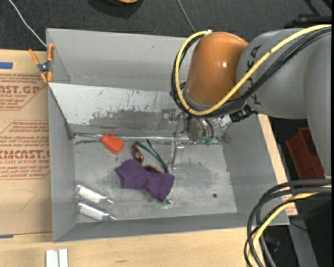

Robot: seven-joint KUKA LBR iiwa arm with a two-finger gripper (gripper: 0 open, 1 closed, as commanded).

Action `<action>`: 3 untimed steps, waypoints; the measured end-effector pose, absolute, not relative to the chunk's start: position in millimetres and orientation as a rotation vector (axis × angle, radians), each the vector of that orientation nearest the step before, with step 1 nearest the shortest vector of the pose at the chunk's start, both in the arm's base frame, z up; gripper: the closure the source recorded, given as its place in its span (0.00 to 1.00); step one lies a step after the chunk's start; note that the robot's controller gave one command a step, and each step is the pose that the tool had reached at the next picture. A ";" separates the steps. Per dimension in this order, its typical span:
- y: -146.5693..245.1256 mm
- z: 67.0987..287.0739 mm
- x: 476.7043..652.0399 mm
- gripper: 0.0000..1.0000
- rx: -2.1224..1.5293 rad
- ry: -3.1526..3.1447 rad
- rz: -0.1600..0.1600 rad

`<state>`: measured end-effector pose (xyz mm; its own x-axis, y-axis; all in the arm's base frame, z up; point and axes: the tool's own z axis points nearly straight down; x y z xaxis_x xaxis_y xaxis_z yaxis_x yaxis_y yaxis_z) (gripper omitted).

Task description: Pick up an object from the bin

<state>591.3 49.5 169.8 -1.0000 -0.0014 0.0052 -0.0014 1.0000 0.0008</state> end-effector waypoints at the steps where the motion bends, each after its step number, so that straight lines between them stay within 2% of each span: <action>1: 49.2 174.8 592.7 0.00 0.000 -3.144 -0.002; 2: 70.9 71.0 560.3 0.00 -0.130 -3.131 -0.004; 3: 77.1 122.4 545.5 0.00 -0.167 -3.140 -0.005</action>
Offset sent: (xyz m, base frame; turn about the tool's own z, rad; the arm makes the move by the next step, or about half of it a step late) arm -0.0310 0.0198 -0.0998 0.0854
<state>545.5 77.1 122.4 -0.9944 0.1060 -0.0029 0.1060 0.9944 0.0030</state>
